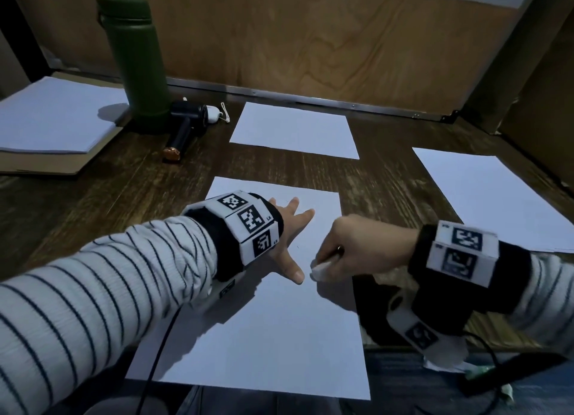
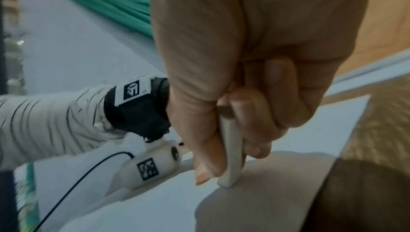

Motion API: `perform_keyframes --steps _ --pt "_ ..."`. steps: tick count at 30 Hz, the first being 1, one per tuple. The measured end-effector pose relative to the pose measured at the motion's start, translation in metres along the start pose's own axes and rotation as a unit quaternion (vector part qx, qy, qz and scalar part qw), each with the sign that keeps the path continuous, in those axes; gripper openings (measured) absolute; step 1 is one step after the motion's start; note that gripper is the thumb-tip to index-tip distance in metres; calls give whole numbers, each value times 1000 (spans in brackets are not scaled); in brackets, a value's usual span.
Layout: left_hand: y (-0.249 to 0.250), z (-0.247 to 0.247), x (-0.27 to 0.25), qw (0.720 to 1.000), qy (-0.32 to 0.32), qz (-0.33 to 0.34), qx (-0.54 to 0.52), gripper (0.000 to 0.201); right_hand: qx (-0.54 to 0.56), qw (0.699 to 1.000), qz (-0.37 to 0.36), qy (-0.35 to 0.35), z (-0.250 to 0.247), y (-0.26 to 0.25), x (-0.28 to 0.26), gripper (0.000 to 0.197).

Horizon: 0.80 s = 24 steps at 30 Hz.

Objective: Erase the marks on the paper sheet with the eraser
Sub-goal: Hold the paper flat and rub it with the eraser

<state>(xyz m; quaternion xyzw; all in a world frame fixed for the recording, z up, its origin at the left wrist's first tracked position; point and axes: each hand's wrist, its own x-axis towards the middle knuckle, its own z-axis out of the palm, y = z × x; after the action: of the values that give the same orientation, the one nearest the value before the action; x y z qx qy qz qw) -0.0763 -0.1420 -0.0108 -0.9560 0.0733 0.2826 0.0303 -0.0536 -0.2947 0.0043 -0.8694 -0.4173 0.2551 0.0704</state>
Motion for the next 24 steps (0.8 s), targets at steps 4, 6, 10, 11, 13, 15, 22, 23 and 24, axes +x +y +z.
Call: perform_keyframes --steps 4,6,10,11,13,15,22,23,24 --pt "-10 -5 -5 1000 -1 6 -15 118 8 996 69 59 -18 20 21 23" --pt "-20 -6 -10 1000 1 -1 -23 114 6 988 99 122 -27 31 31 24" --pt "-35 6 -9 999 5 -18 -29 117 10 983 106 150 -29 27 39 22" --pt "-37 9 -7 999 6 -19 -27 118 -4 985 91 147 -24 20 38 20" --pt "-39 11 -3 1000 8 -18 -24 120 -30 990 41 133 -10 2 30 26" --pt "-38 12 -2 1000 6 -18 -22 120 -39 996 -17 84 3 -16 16 38" --pt "-38 12 -2 1000 7 -12 -24 120 -26 990 63 122 -17 3 30 23" --pt "-38 12 -2 1000 5 -13 -21 120 -34 989 66 129 -14 1 32 25" --pt "-38 12 -2 1000 4 -14 -20 121 -38 990 56 127 -9 -2 32 27"
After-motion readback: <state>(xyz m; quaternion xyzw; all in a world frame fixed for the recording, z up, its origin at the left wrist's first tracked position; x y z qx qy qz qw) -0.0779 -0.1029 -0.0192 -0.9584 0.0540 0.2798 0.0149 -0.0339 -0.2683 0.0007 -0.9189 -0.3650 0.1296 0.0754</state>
